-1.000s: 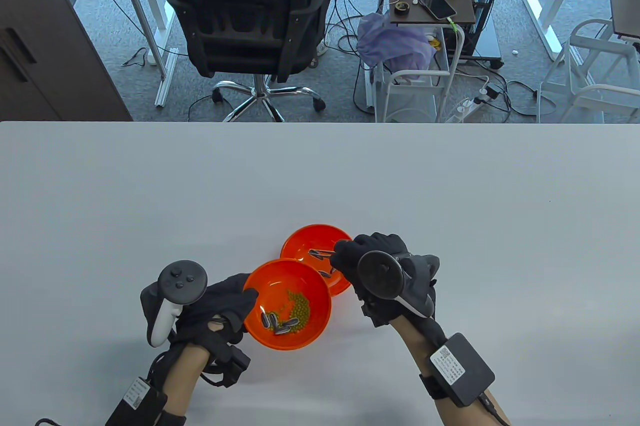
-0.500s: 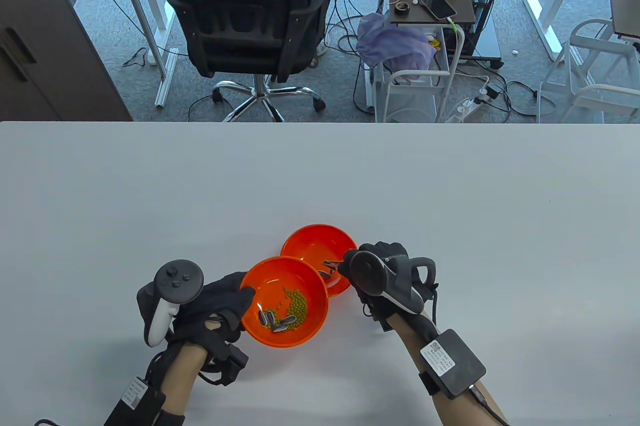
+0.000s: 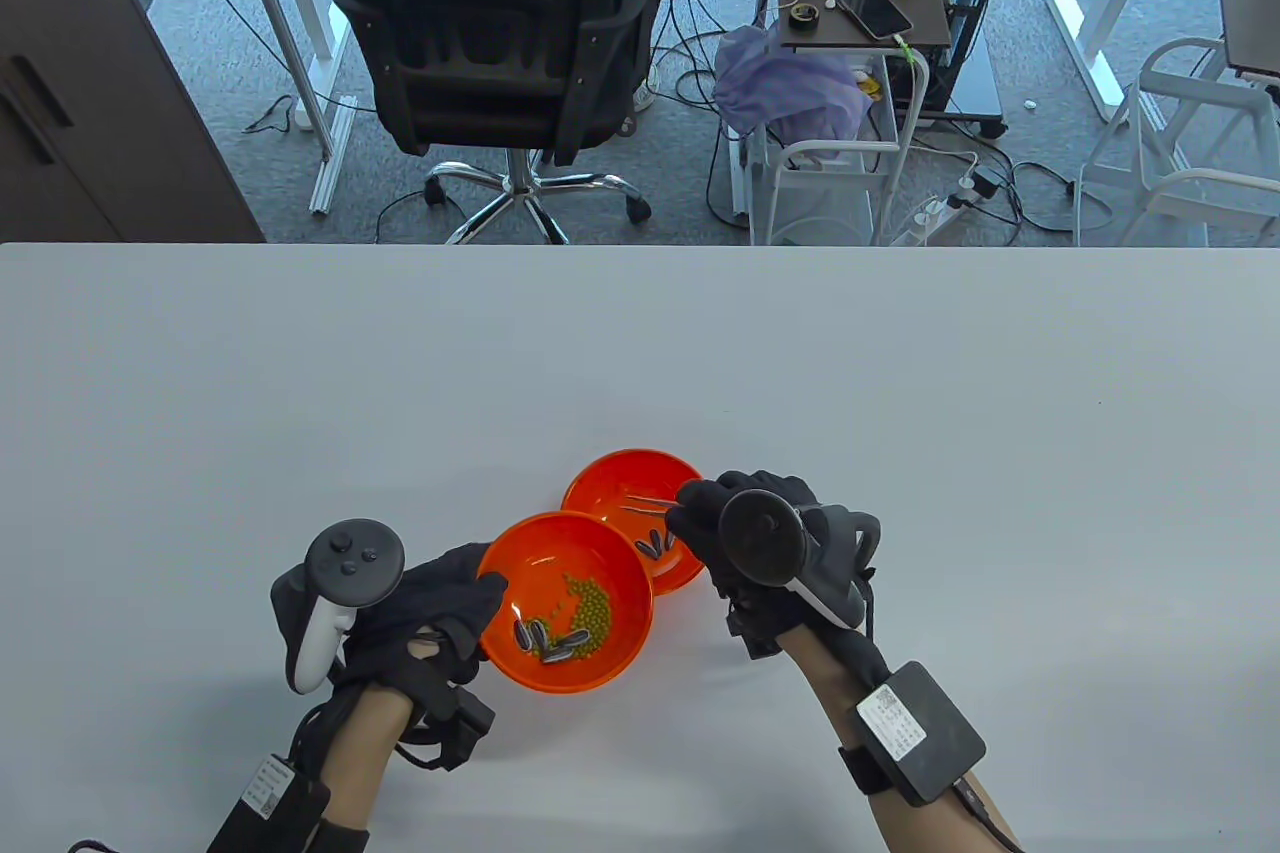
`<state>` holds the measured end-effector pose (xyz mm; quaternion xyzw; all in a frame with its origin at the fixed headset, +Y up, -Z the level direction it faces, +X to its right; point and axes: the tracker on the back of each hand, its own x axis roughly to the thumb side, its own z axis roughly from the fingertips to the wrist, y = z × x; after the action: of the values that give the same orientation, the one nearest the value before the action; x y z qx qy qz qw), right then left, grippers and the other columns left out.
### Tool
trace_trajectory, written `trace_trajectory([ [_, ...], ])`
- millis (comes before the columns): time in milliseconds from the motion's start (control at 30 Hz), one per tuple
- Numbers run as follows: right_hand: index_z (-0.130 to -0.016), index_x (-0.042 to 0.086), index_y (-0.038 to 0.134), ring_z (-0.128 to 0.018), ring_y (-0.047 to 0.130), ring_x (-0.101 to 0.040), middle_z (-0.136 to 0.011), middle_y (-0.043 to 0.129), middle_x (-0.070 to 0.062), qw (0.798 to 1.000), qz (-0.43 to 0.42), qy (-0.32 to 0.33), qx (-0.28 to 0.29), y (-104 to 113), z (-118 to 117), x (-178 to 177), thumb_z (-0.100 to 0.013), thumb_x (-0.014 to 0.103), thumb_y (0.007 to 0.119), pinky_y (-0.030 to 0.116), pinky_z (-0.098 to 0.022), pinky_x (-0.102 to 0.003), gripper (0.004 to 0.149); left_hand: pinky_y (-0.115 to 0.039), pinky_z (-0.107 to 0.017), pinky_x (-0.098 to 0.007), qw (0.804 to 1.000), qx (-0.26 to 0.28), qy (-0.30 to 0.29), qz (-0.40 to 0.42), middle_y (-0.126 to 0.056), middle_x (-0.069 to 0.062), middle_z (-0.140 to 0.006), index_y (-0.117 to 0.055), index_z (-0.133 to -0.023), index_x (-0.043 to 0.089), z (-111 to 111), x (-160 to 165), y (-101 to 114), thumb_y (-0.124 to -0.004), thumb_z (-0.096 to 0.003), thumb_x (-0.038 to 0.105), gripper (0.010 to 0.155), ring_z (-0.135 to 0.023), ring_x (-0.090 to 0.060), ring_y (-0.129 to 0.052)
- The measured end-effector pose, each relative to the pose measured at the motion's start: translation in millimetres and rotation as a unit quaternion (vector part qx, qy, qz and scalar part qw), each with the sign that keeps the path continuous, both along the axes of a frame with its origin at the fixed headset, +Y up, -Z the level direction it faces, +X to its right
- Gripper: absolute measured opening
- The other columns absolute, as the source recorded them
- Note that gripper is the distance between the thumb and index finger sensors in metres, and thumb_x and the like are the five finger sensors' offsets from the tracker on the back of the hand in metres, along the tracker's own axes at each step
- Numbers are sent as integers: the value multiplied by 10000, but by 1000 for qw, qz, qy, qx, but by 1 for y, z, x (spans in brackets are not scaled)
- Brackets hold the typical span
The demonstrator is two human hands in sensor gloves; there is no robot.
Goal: Pick sunflower seeds with tweezers into bowl
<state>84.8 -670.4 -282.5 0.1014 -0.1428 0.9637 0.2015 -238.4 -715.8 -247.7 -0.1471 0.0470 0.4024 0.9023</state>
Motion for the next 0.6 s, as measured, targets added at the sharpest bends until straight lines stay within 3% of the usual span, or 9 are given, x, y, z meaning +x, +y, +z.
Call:
trace_trajectory([
  [233,-579,320,1079,-246,955,-109,-340,980,163,993,39,112,9,12,20,-34,-283,539,877,866,-429,-370,420,-935,-161,-351,1000,0,-3,-1,-1040,-40,-302,-862,-881,176,0,0,0,-828,-453,392,480,-10,-104,-1004],
  [367,-575,314,1082,-245,955,-117,-335,980,157,984,69,164,-20,11,27,-50,-283,533,883,865,-429,-375,416,-935,-160,-351,1000,2,-2,-1,-1040,-41,-301,-863,-880,175,0,0,0,-827,-453,393,481,-9,-105,-1004],
  [600,-581,313,1082,-258,956,-125,-342,980,151,973,114,196,-44,9,29,-55,-283,529,888,859,-442,-383,416,-935,-160,-350,1000,3,-2,-1,-1040,-40,-302,-862,-881,176,0,0,0,-826,-453,396,483,-10,-104,-1004],
])
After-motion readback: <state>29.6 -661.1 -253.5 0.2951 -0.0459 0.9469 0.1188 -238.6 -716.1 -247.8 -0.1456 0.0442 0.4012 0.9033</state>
